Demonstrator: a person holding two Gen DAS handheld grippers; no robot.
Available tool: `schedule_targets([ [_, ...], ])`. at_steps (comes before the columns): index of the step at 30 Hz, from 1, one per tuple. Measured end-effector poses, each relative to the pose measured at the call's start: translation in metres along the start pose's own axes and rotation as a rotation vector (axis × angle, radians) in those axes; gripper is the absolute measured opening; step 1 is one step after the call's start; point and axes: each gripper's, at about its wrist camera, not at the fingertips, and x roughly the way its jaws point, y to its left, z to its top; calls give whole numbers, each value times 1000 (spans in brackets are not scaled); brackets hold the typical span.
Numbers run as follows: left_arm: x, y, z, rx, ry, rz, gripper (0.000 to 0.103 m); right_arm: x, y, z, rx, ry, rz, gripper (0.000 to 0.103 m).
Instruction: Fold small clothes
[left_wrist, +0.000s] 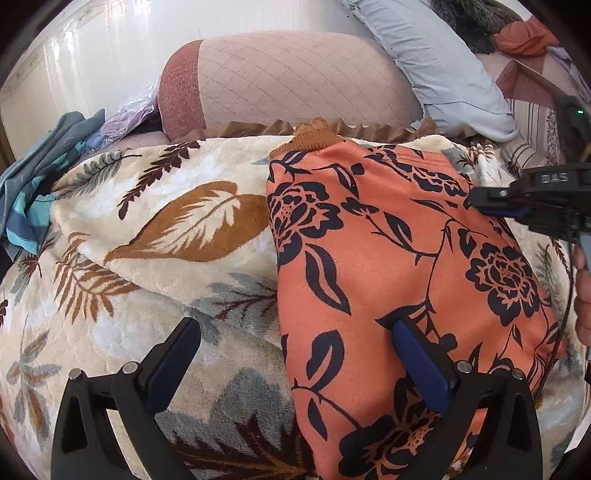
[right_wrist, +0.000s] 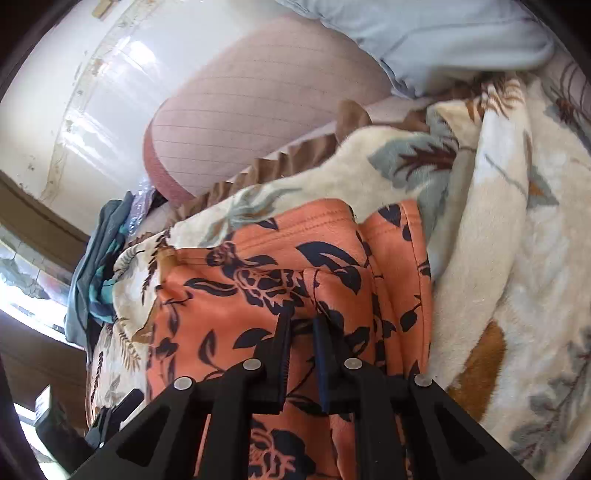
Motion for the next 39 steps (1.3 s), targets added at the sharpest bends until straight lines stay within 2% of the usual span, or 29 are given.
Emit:
schedule_targets([
  [2,-2,1,1,-5,2,-5,103,-16,0,-3,-10,-32,4,16],
  [3,-3,2,2,-5,1,-10,103,-22,-4,-5,4,-33,13,23],
  [5,-8,3,4,-3,-10,-22,103,-33,-15,-11,51,-13,35,52],
  [6,-12,5,5,-8,-25,-36,103,-39,-22,-16,76,-9,48,76],
  [7,-17,8,7,-22,-42,-58,103,-46,-30,-21,97,-20,69,78],
  [9,-23,16,9,-63,-59,-112,103,-58,-44,-29,141,-21,129,78],
  [11,-21,26,10,-112,-43,-176,103,-66,-54,-31,169,-16,163,78],
  [16,3,39,7,-209,89,-304,103,-61,-75,-34,224,26,229,78],
  [18,9,39,5,-241,105,-336,103,-53,-80,-34,246,48,261,78],
  [23,9,24,4,-197,96,-387,103,-31,-83,-34,278,97,272,78],
  [26,18,6,0,-135,150,-427,103,-10,-75,-36,276,139,267,77],
  [27,22,-1,-3,-110,166,-422,103,-4,-70,-38,263,155,262,77],
  [28,22,-6,-4,-93,165,-407,103,0,-62,-40,228,169,231,73],
  [29,21,-9,-4,-82,154,-397,103,0,-51,-41,177,162,169,67],
  [30,18,-9,-3,-76,138,-400,103,-3,-41,-42,128,151,124,55],
  [31,13,-8,-2,-80,116,-410,103,-7,-33,-42,94,142,97,48],
  [33,6,-3,0,-105,77,-439,98,-16,-14,-43,8,120,6,40],
  [34,5,-1,0,-111,71,-447,95,-20,-5,-45,-32,114,-34,39],
  [36,4,-3,0,-103,64,-435,84,-23,6,-50,-72,104,-74,38],
  [39,0,-3,0,-85,47,-426,74,-30,10,-52,-65,89,-54,37],
])
